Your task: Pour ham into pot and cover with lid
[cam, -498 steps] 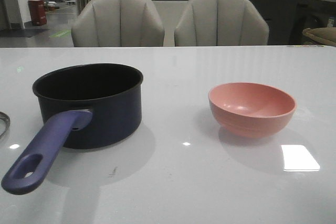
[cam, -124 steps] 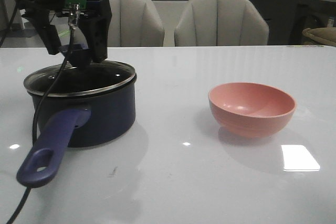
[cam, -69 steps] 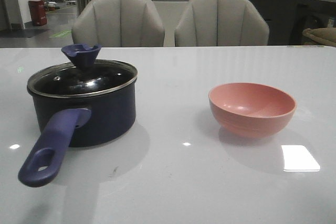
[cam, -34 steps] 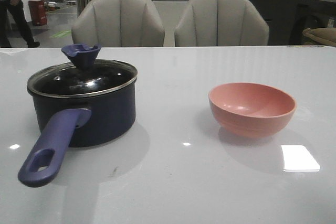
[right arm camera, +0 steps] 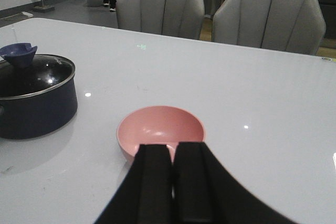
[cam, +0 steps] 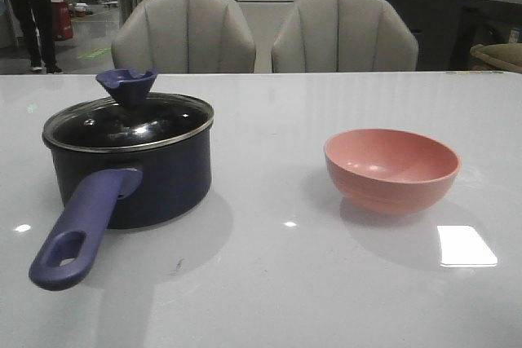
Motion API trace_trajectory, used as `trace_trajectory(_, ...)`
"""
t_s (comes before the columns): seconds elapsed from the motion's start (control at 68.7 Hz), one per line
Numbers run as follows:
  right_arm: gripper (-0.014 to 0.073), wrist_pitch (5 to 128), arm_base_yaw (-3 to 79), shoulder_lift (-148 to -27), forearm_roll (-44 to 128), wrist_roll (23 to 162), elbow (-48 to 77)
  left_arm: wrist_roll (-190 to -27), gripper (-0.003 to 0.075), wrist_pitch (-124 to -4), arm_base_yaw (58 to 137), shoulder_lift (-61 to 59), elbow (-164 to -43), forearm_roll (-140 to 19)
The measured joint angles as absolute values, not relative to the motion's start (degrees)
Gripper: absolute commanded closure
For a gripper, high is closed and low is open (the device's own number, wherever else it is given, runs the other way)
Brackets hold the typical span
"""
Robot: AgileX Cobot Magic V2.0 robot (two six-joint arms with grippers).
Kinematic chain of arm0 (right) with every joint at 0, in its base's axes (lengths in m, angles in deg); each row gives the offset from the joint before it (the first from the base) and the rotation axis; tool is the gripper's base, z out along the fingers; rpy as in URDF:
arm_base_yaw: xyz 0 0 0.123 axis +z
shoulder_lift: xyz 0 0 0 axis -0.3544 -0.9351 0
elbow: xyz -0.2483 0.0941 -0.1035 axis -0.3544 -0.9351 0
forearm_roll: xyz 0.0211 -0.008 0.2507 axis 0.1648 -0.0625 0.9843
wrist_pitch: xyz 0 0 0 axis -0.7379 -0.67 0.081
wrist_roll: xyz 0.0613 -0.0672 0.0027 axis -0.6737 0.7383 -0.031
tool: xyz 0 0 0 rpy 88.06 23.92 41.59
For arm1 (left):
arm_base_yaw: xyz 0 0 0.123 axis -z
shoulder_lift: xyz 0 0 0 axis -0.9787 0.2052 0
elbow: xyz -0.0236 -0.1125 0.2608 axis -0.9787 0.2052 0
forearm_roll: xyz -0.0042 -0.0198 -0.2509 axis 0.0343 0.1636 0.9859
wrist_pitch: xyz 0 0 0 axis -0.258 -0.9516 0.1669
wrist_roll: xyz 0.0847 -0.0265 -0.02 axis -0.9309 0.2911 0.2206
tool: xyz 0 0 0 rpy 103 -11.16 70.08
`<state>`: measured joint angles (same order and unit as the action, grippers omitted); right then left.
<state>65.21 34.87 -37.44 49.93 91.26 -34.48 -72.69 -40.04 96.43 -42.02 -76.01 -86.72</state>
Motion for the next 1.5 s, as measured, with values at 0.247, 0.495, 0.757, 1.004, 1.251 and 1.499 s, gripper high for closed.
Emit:
trace_trajectory(0.247,0.0441,65.2,34.9,-37.4,49.9,91.3,-34.5,-72.7,0.0492,-45.0,96.4,-56.4,-66.4,-86.7)
trace_trajectory(0.495,0.0441,65.2,34.9,-37.4,49.9,91.3,-34.5,-72.7,0.0589,-47.2,96.4,-57.4,-65.7,-86.4)
trace_trajectory(0.757,0.0441,65.2,34.9,-37.4,49.9,91.3,-34.5,-72.7,0.0589,-47.5,96.4,-57.4,-65.1,-86.4)
trace_trajectory(1.004,0.0441,65.2,34.9,-37.4,49.9,91.3,-34.5,-72.7,0.0589,-50.2,96.3,-57.4,-62.6,-87.0)
trace_trajectory(1.251,0.0441,65.2,34.9,-37.4,49.9,91.3,-34.5,-72.7,0.0589,-62.6,87.2,-58.7,-51.4,-87.6)
trace_trajectory(1.499,0.0441,65.2,34.9,-37.4,49.9,91.3,-34.5,-72.7,0.0589,-71.6,79.9,-58.7,-45.9,-84.4)
